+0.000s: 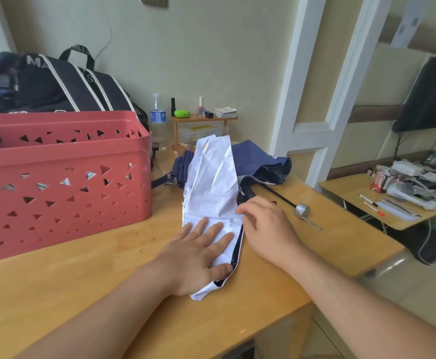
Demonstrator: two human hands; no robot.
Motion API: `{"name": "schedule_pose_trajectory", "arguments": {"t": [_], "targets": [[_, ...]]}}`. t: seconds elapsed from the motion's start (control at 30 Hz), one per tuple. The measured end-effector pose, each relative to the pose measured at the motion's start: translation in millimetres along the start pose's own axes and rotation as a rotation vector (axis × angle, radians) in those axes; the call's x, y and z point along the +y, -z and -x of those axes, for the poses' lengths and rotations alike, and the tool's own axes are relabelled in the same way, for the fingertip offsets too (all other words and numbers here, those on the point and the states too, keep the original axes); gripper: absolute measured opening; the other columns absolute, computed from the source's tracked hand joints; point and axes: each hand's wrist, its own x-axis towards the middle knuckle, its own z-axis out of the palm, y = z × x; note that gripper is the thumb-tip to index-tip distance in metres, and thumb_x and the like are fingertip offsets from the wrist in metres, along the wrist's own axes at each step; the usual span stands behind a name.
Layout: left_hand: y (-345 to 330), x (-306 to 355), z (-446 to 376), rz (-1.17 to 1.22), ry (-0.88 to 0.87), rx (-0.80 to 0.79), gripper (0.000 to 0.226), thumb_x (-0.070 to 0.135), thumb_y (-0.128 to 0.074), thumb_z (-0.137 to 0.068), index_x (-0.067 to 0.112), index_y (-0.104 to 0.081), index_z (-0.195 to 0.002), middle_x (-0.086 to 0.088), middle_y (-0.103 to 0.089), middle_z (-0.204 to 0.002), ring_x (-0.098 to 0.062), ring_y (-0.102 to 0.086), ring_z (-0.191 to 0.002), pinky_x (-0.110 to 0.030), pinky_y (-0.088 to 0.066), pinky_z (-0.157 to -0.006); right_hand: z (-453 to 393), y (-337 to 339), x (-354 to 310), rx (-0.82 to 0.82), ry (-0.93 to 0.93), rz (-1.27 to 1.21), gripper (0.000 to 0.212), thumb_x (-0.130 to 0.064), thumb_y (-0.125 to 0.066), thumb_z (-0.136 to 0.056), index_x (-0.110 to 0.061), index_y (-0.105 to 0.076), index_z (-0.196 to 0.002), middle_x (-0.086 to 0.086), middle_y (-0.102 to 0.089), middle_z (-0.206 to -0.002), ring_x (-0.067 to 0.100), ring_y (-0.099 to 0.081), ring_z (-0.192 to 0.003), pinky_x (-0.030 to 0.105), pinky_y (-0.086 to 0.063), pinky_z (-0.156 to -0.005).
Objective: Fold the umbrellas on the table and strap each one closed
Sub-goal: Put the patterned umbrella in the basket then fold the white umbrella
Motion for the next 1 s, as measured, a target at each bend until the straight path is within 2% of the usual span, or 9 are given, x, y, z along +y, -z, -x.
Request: {"name": "schedule_pose_trajectory", "arguments": {"t": [0.13,0.23,0.3,0.4,0.47,0.57,0.77,0.9,1.0], "targets": [[1,1,5,0.075,0.033,0.180,0.095,0.079,-0.009,-0.086,0.028,-0.014,-0.166,0.007,-0.009,-0.174,-0.016,0.004,-0.161,-0.042,0.002,-0.130,5,-1,1,-0.297,0.007,0.020,0.027,-0.017,-0.054,-0.104,-0.014,-0.074,-0.121,-0.004,-0.072,-0.124,0.017,-0.061,-0.118,0.027,-0.044,-0.100],[3,6,19,0.168,0.077,0.268,0.078,0.067,-0.011,-0.097,0.030,-0.026,-0.163,0.005,-0.014,-0.173,-0.017,0.001,-0.160,-0.038,0.003,-0.129,14,-4,11,-0.254,-0.124,-0.027,0.032,-0.023,-0.054,-0.106,-0.027,-0.070,-0.133,-0.012,-0.069,-0.133,0.010,-0.059,-0.123,0.022,-0.043,-0.103],[13,4,30,0.370,0.160,0.366,0.056,0.056,-0.025,-0.107,0.035,-0.041,-0.157,0.009,-0.030,-0.168,-0.016,-0.019,-0.157,-0.033,-0.014,-0.127,16,-5,12,-0.190,-0.160,-0.086,0.028,-0.026,-0.056,-0.105,-0.029,-0.074,-0.126,-0.013,-0.074,-0.121,0.008,-0.064,-0.111,0.022,-0.047,-0.095],[32,-1,48,0.377,0.239,0.545,0.034,0.059,-0.042,-0.101,0.042,-0.066,-0.116,0.019,-0.061,-0.120,-0.009,-0.060,-0.111,-0.033,-0.049,-0.091,19,-6,10,-0.168,-0.071,-0.093,0.023,-0.020,-0.063,-0.101,-0.023,-0.078,-0.118,-0.014,-0.073,-0.121,0.007,-0.064,-0.111,0.021,-0.047,-0.099],[35,8,66,0.416,0.137,0.420,0.043,0.078,-0.049,-0.087,0.043,-0.066,-0.103,0.019,-0.056,-0.103,-0.001,-0.058,-0.094,-0.030,-0.049,-0.082,20,-9,11,-0.182,-0.022,-0.062,0.027,-0.018,-0.063,-0.099,-0.024,-0.076,-0.123,-0.014,-0.070,-0.127,0.010,-0.063,-0.114,0.028,-0.048,-0.103],[15,30,81,0.274,0.006,0.287,0.065,0.094,-0.058,-0.066,0.045,-0.058,-0.109,0.019,-0.044,-0.108,-0.005,-0.048,-0.102,-0.029,-0.046,-0.086,19,-12,13,-0.198,0.011,-0.034,0.035,-0.011,-0.057,-0.100,-0.027,-0.074,-0.126,-0.013,-0.066,-0.130,0.009,-0.059,-0.119,0.030,-0.047,-0.106],[-3,40,72,0.089,-0.054,0.740,0.015,0.051,-0.060,-0.087,0.038,-0.067,-0.090,0.018,-0.054,-0.094,-0.014,-0.057,-0.086,-0.028,-0.050,-0.068,21,-12,14,-0.222,-0.036,-0.063,0.040,-0.018,-0.064,-0.092,-0.043,-0.072,-0.122,-0.026,-0.057,-0.126,0.008,-0.064,-0.103,0.034,-0.054,-0.096],[-14,45,73,-0.022,-0.187,0.836,0.002,0.037,-0.077,-0.089,0.038,-0.076,-0.090,0.019,-0.067,-0.089,-0.014,-0.062,-0.085,-0.035,-0.051,-0.073,25,-12,11,-0.122,0.072,0.032,0.039,-0.009,-0.070,-0.085,-0.040,-0.073,-0.108,-0.019,-0.051,-0.126,0.011,-0.057,-0.111,0.035,-0.054,-0.082],[-16,45,71,-0.024,-0.248,0.889,0.009,0.034,-0.085,-0.086,0.038,-0.079,-0.091,0.020,-0.070,-0.089,-0.012,-0.062,-0.087,-0.034,-0.048,-0.078,27,-15,12,-0.031,0.176,0.100,0.031,0.000,-0.074,-0.076,-0.030,-0.071,-0.085,-0.014,-0.053,-0.107,0.016,-0.049,-0.103,0.040,-0.054,-0.069]]}}
